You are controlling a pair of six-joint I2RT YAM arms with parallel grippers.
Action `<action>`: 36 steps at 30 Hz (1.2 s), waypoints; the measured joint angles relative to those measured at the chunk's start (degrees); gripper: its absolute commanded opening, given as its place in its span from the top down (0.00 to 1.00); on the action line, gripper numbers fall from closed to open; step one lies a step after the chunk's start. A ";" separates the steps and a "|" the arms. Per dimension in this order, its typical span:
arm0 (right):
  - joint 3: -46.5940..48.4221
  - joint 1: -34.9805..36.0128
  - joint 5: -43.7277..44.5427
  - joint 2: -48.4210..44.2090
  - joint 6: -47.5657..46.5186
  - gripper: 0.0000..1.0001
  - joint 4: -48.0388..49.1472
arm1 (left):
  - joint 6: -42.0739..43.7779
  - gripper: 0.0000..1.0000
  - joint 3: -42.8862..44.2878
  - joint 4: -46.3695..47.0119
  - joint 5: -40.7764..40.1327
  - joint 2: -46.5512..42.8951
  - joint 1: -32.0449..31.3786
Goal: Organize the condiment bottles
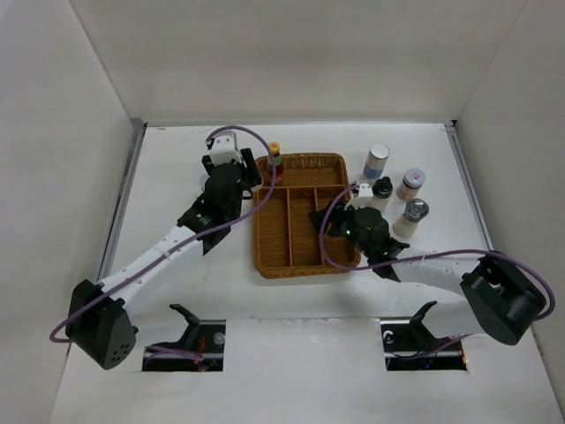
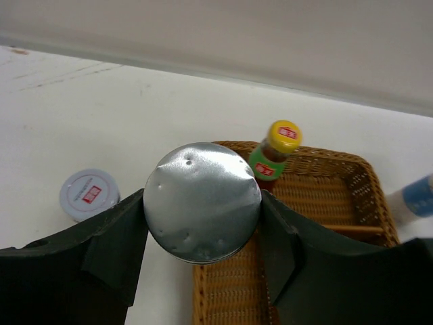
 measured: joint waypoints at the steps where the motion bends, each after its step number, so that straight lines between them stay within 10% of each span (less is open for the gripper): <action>1: 0.00 0.00 0.00 0.00 0.02 0.40 0.00 | -0.02 0.69 0.22 0.17 -0.04 0.15 -1.14; 21: 0.00 -0.35 0.04 -0.11 0.15 0.39 -0.46 | -2.71 0.63 0.31 4.70 -1.22 18.43 -9.38; 36: 0.00 -0.37 0.04 -0.17 0.20 0.37 -0.52 | -2.58 0.14 -1.05 6.71 -5.33 15.67 -10.47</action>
